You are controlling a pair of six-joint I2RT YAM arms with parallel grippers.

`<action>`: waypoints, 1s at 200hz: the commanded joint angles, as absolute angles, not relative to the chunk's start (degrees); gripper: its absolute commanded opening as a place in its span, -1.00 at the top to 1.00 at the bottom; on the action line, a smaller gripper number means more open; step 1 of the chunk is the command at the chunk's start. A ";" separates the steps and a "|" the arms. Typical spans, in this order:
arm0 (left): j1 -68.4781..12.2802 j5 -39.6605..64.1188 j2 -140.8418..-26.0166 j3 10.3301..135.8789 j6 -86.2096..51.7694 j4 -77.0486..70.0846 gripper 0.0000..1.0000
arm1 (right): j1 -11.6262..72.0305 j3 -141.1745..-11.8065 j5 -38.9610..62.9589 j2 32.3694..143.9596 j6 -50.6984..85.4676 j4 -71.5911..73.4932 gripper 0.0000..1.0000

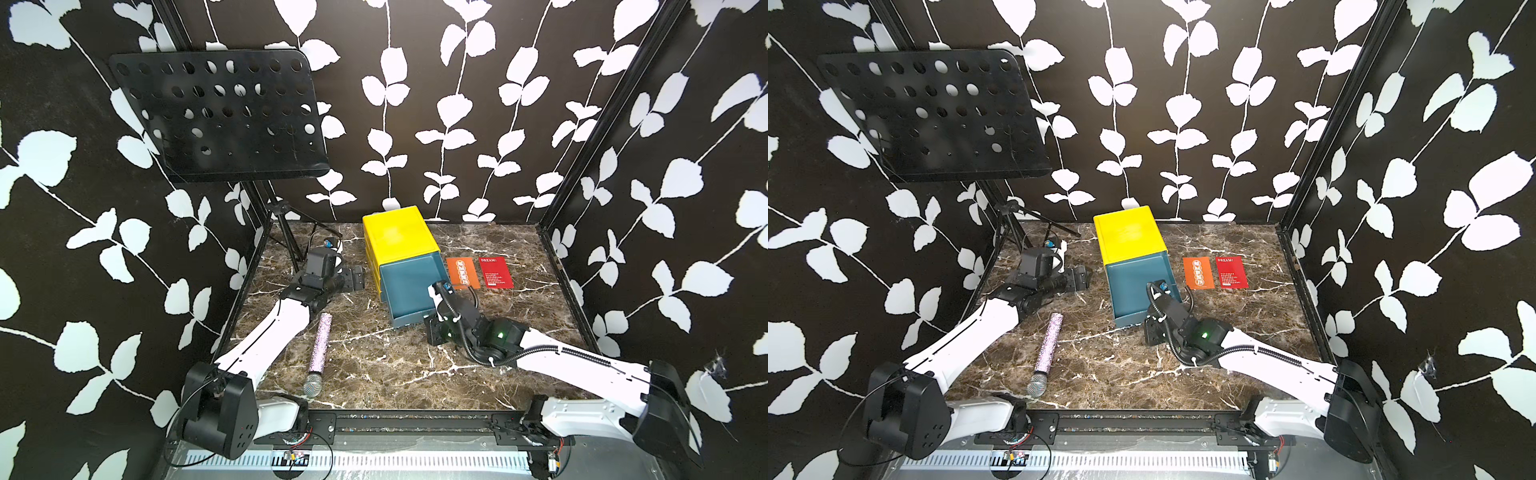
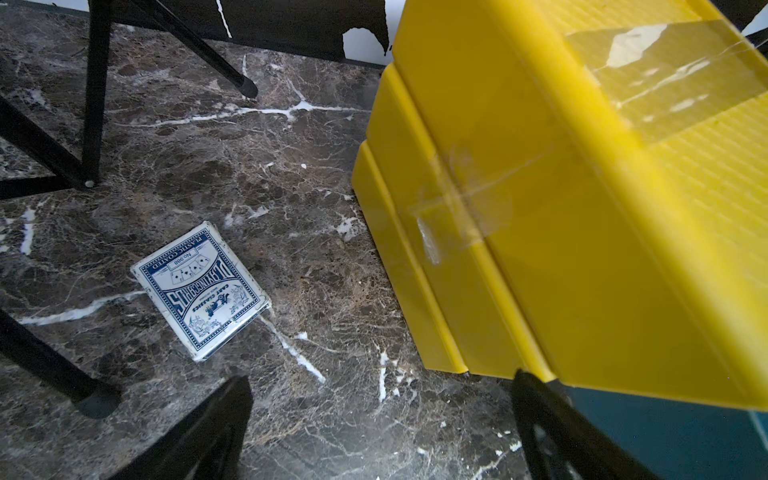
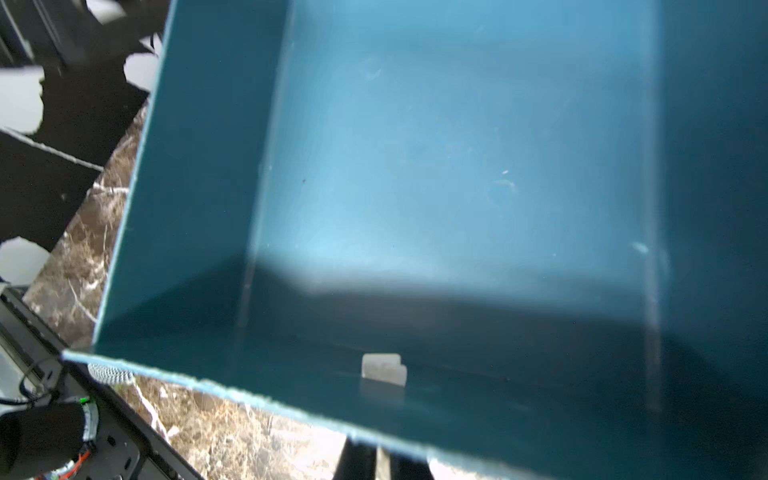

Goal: Take the postcards out of the drawer
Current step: Close the drawer in the storage box.

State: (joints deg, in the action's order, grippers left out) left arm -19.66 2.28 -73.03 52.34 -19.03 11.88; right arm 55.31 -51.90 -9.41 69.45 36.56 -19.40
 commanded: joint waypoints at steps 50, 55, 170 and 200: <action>-19.34 1.14 -69.59 53.38 -17.77 12.83 -0.98 | 51.30 -60.80 -7.43 75.20 30.14 -16.70 0.97; -19.29 1.12 -69.55 53.43 -17.91 12.83 -0.99 | 51.04 -61.34 -7.17 76.04 29.78 -16.53 0.97; -19.34 0.34 -69.96 53.61 -17.35 12.92 -0.98 | 44.19 -73.25 -5.72 91.22 22.69 -8.28 0.93; -19.27 0.53 -70.52 54.07 -17.06 13.07 -0.98 | 42.83 -74.79 -4.39 96.64 22.63 -5.35 0.93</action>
